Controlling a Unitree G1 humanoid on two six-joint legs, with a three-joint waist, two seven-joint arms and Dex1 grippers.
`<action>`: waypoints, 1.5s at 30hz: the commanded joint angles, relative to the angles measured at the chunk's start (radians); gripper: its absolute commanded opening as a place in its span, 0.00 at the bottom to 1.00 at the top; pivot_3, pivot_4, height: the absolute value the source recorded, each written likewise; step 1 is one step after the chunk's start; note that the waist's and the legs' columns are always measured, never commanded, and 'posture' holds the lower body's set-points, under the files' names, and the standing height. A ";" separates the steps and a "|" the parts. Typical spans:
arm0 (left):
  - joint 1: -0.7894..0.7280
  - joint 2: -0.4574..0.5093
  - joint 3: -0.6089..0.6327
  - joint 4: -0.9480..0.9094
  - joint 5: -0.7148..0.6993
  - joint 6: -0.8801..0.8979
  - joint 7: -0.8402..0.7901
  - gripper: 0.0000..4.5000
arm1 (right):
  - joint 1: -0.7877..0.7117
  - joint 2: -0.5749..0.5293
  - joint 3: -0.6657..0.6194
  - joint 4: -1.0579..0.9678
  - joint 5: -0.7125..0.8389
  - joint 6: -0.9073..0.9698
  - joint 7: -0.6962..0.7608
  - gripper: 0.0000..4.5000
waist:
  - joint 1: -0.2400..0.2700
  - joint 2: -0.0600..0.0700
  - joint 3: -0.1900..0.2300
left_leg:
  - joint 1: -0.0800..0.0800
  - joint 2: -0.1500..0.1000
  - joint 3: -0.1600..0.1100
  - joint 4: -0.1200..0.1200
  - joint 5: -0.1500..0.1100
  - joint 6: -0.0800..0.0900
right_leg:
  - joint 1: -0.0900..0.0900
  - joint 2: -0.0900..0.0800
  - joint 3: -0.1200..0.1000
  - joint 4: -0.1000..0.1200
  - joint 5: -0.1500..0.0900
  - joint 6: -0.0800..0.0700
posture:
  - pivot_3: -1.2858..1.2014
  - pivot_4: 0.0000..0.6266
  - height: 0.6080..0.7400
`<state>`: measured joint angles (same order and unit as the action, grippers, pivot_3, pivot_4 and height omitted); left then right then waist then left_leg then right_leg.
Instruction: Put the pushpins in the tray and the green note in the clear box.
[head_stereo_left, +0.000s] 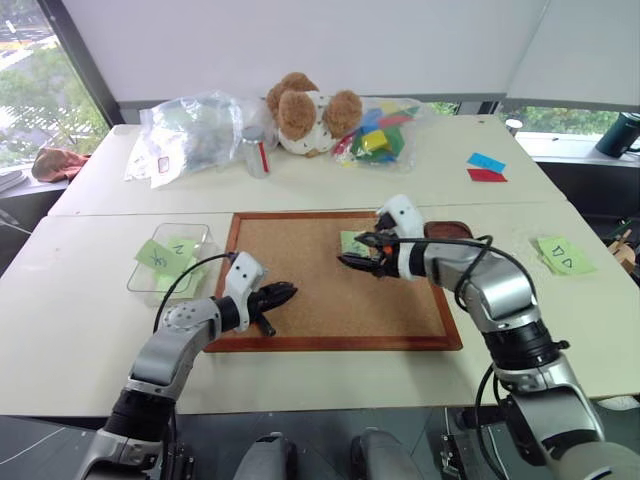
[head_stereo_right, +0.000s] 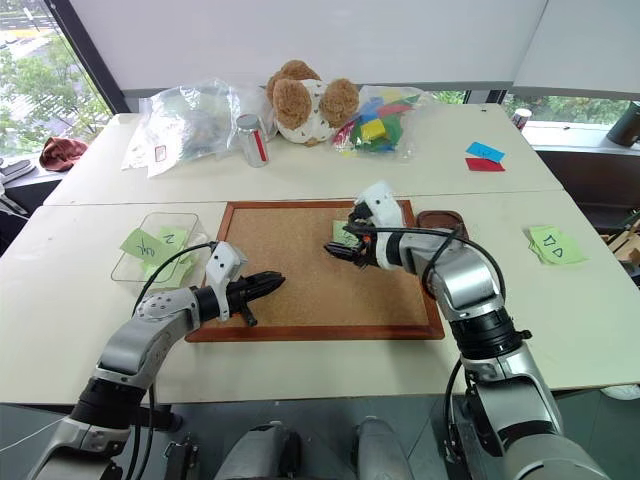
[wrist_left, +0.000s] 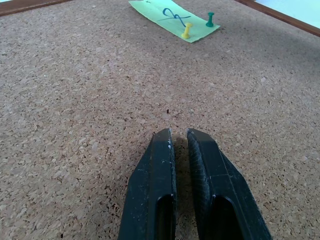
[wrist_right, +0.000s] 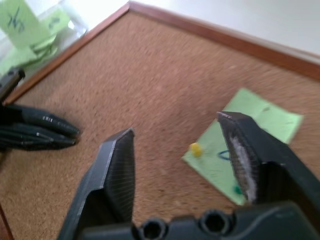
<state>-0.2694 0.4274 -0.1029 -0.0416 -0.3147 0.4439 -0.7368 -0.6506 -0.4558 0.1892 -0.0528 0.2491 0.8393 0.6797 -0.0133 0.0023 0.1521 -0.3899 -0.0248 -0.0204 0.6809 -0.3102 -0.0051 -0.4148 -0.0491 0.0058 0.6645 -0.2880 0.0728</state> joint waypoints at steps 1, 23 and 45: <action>0.027 0.010 0.002 0.004 0.010 0.023 0.006 0.10 | 0.004 -0.012 0.017 0.029 -0.040 -0.066 -0.001 0.69 | 0.000 0.000 0.000 | 0.000 0.000 0.000 0.000 0.000 0.000 | 0.000 0.000 0.000 0.000 0.000 0.000 | 0.52 0.24 1.00; 0.036 0.014 0.002 -0.008 0.008 0.030 0.009 0.10 | -0.003 -0.007 -0.032 0.152 -0.061 -0.134 0.000 0.10 | -0.002 0.000 0.000 | 0.000 0.000 0.000 -0.001 0.000 0.000 | 0.000 0.000 0.000 -0.001 0.000 0.000 | 0.52 0.24 1.00; 0.046 0.019 -0.008 -0.012 0.007 0.052 0.001 0.10 | -0.065 -0.066 -0.197 0.040 0.010 -0.011 -0.037 0.01 | -0.001 0.000 0.000 | 0.000 0.000 0.000 -0.003 0.000 0.000 | 0.000 0.000 0.000 -0.003 0.000 0.000 | 0.52 0.24 1.00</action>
<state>-0.2490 0.4341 -0.1004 -0.0727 -0.3157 0.4569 -0.7332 -0.6946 -0.5006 0.0313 0.0303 0.2423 0.8247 0.6517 -0.0139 0.0023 0.1521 -0.3902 -0.0247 -0.0203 0.6779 -0.3104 -0.0050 -0.4153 -0.0495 0.0058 0.6619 -0.2880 0.0726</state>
